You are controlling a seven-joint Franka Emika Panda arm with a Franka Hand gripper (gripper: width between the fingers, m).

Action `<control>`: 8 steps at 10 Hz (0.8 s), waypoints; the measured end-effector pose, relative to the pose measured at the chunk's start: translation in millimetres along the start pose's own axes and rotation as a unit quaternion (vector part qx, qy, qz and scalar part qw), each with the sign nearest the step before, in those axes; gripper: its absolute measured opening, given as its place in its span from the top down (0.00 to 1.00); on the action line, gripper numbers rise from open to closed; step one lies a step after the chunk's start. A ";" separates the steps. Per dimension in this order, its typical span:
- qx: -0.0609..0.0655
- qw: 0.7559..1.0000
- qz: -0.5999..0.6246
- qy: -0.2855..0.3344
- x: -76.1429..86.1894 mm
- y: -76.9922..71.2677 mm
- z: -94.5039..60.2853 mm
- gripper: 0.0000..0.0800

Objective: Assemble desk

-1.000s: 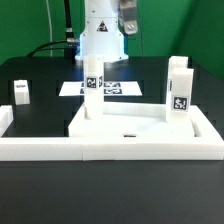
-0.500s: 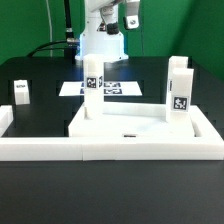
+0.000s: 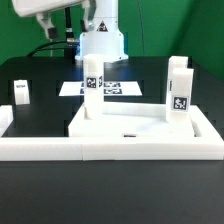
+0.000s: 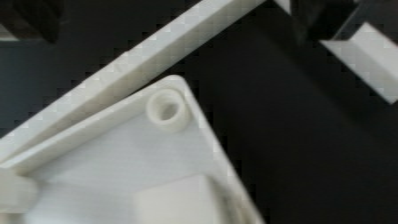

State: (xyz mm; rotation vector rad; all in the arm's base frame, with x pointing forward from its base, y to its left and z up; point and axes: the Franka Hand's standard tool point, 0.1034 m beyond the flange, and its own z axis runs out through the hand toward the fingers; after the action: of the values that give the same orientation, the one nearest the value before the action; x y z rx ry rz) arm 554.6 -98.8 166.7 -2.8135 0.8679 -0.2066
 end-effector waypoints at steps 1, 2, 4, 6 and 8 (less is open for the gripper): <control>0.001 1.000 -0.022 0.001 1.3 -2.6 -0.8 0.19; 0.001 0.998 -0.058 0.002 1.8 -1.6 -0.9 0.19; -0.001 0.992 -0.125 0.001 1.7 1.3 -0.2 0.19; -0.015 0.964 -0.264 -0.015 -12.8 51.5 15.6 0.19; -0.039 0.937 -0.344 -0.052 -30.1 101.5 39.8 0.19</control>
Offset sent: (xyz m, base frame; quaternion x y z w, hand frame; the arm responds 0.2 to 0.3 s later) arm 0.0000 0.0000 0.0000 0.0000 0.0000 -0.1938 0.9810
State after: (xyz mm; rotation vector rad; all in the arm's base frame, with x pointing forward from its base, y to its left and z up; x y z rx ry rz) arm 482.4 -158.4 103.3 -3.0494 -0.1677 -0.1138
